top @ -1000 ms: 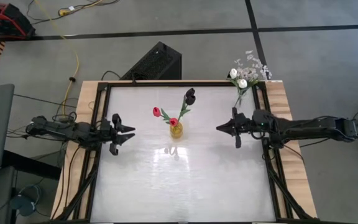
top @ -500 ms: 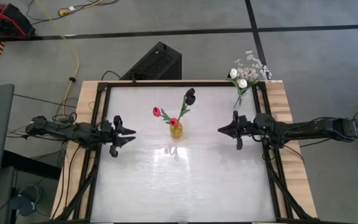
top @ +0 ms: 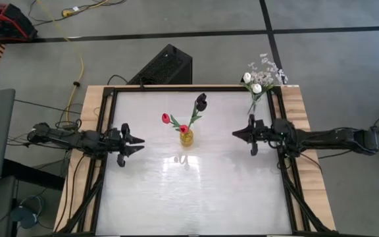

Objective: Sort flowers into vase by color
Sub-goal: Return to Home Position

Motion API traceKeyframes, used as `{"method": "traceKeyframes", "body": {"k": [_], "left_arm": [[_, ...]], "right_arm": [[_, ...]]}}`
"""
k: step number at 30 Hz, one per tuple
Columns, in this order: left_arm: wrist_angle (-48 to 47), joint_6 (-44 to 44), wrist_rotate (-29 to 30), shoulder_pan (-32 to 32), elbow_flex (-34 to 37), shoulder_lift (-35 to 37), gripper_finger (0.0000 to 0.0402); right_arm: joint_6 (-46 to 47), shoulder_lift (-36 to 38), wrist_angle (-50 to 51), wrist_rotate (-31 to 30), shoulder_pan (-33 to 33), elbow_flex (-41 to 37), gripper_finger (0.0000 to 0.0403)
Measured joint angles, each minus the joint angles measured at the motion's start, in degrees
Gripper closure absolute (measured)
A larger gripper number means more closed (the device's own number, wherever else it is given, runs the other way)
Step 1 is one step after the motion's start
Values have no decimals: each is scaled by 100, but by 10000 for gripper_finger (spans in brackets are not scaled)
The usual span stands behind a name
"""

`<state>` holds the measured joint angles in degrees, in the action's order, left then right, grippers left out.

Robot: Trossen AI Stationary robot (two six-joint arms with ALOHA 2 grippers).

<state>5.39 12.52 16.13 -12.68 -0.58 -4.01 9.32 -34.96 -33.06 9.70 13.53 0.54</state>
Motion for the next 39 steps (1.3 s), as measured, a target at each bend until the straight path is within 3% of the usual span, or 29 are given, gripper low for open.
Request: {"method": "traceKeyframes", "body": {"k": [17,23,31,39], "left_arm": [[-59,-25,-37,-1,4,0,290],[-59,-25,65,-1,4,0,290],[-55,-346,90,1,7,0,290],[-55,-618,243,2,9,0,290]], "right_arm": [[61,1487,2093,401,790,-2,381],[184,2043,2705,-583,618,-2,385],[227,2331,3079,-1618,-406,-4,386],[-64,2341,3202,-2135,-1254,34,386]]}}
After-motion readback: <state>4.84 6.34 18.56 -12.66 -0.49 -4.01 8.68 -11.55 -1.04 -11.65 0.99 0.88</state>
